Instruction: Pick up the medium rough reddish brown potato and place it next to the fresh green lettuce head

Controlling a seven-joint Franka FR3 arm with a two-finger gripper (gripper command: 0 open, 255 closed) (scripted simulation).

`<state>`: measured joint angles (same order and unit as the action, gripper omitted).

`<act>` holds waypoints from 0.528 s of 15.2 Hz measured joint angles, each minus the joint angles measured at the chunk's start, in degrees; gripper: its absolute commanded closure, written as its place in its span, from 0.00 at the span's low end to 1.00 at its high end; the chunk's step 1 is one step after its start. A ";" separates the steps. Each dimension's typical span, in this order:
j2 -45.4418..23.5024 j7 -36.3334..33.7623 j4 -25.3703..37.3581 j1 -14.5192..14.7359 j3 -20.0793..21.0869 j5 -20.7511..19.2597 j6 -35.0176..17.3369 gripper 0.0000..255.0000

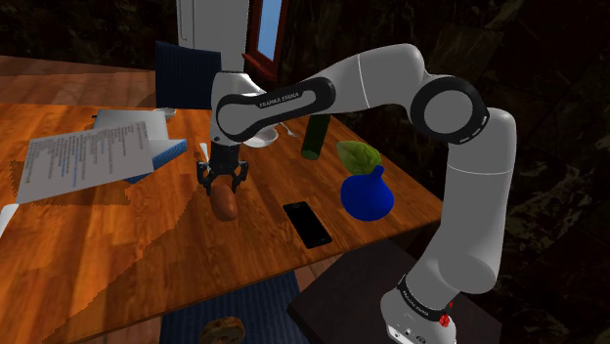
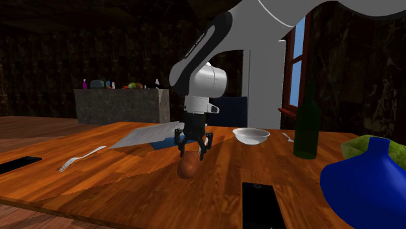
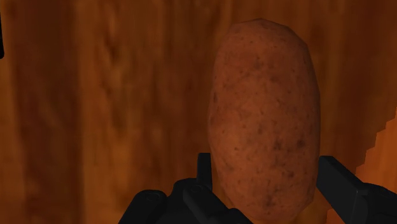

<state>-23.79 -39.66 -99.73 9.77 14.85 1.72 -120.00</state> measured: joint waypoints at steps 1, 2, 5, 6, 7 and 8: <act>0.13 0.00 0.18 -0.02 0.02 0.03 0.34 1.00; 0.54 0.00 0.22 -0.06 0.06 0.12 0.79 1.00; 1.39 -0.12 1.20 -0.10 0.17 0.28 2.59 1.00; 1.43 -0.18 1.73 -0.07 0.18 0.28 3.16 1.00; 1.59 -0.24 2.22 -0.06 0.21 0.30 3.80 1.00; 1.86 -0.19 2.59 -0.13 0.22 0.36 4.44 1.00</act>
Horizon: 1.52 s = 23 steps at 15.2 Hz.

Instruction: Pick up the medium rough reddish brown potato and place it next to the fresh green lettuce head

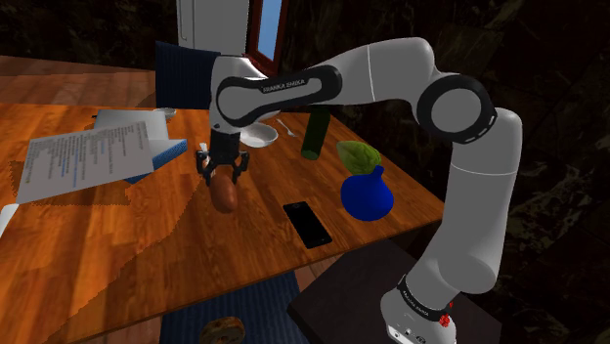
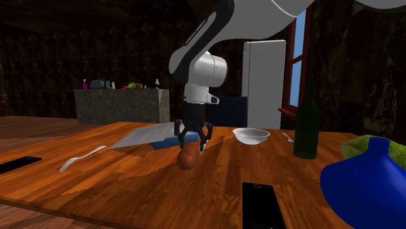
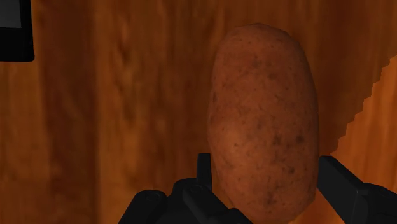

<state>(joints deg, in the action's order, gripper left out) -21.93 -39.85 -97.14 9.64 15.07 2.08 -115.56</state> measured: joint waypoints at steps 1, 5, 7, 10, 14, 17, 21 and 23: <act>0.46 -0.09 0.23 0.00 0.06 0.09 0.67 1.00; 1.58 -0.13 1.89 -0.14 0.15 0.32 3.42 1.00; 1.95 -0.25 2.86 -0.13 0.20 0.37 4.74 1.00; 2.76 -0.35 3.93 -0.18 0.29 0.54 6.60 1.00; 3.00 -0.65 6.76 -0.10 0.35 0.54 9.64 1.00; 3.37 -0.82 8.64 -0.10 0.40 0.60 11.86 1.00; 3.71 -0.97 11.23 -0.12 0.43 0.65 14.77 1.00; 3.52 -1.05 13.03 -0.10 0.43 0.59 16.39 1.00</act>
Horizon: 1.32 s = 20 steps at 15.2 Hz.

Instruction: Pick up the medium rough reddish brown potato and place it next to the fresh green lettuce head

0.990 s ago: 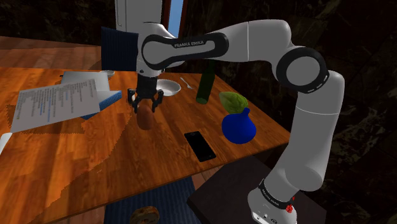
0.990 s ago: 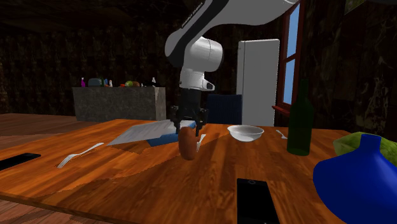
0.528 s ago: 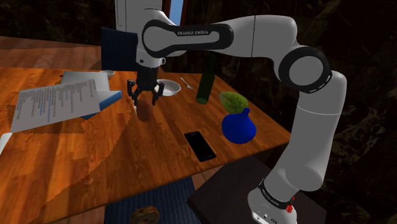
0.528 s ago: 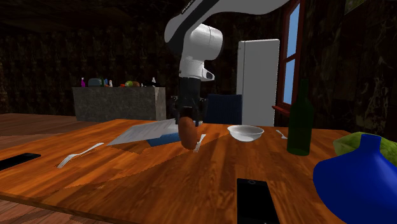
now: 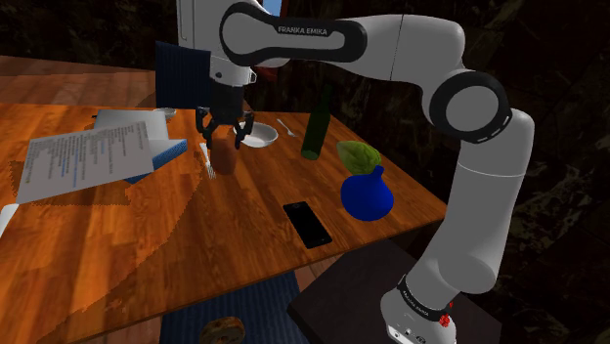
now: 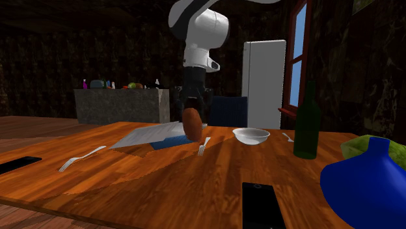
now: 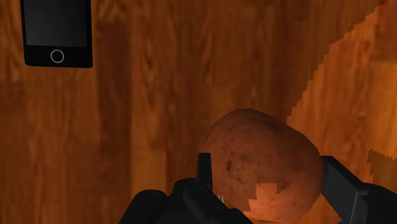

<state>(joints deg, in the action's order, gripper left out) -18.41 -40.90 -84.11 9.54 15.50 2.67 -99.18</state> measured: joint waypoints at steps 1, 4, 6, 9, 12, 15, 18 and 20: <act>0.11 -0.09 0.69 0.02 0.02 0.02 0.79 1.00; 0.12 -0.33 2.90 0.11 0.08 0.00 3.00 1.00; 0.00 -0.50 4.55 0.18 0.10 -0.04 4.52 1.00; -0.40 -0.81 7.46 0.36 0.15 -0.16 7.02 1.00; 0.44 -0.44 7.74 -0.05 0.07 0.07 8.19 1.00; 5.64 2.76 0.97 -2.61 -0.79 1.43 6.82 1.00; 11.07 6.37 -6.05 -4.99 -1.98 2.74 5.44 1.00; 14.24 8.74 -9.74 -6.37 -2.92 3.39 5.11 1.00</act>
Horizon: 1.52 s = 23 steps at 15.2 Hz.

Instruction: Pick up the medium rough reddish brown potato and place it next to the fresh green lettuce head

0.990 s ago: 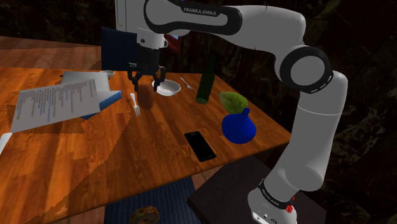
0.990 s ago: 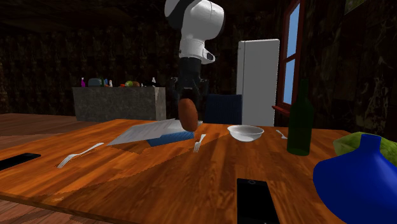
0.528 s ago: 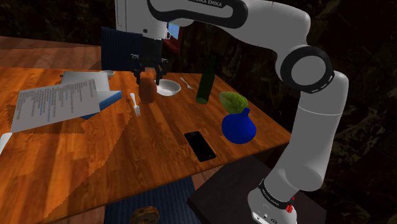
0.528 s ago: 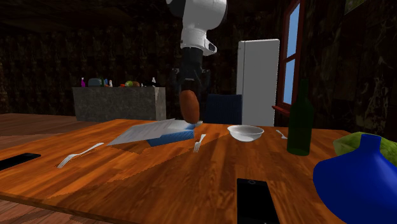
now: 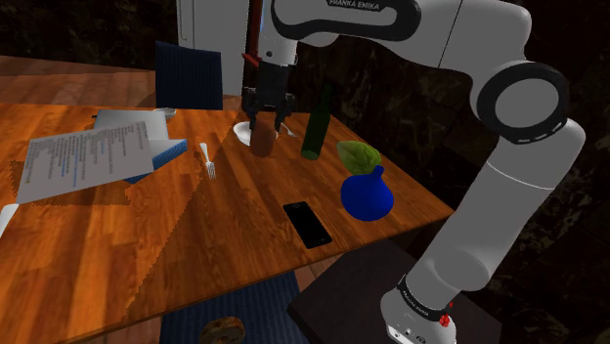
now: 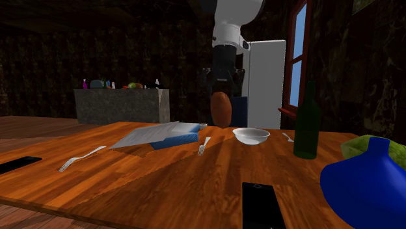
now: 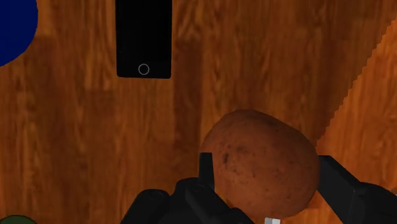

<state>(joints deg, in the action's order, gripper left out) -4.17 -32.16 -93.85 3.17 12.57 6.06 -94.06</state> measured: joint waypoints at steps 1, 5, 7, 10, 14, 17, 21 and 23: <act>1.88 1.37 -2.50 -0.72 -0.57 0.36 -0.52 1.00; 6.98 6.43 -8.13 -3.21 -3.00 0.92 -0.53 1.00; 9.52 9.15 -10.79 -4.44 -4.44 0.99 -0.38 1.00; 13.34 13.09 -14.87 -6.14 -6.66 0.83 -0.23 1.00; 17.62 18.15 -19.74 -8.23 -9.70 0.09 -0.26 1.00; 19.85 22.14 -21.80 -9.94 -12.26 -0.97 0.28 1.00; 22.01 27.63 -23.73 -12.27 -15.86 -2.69 0.94 1.00; 22.83 30.07 -24.26 -13.32 -17.50 -3.57 1.38 1.00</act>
<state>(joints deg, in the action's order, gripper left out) 18.66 -2.09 -118.11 -10.15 -4.93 2.49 -92.68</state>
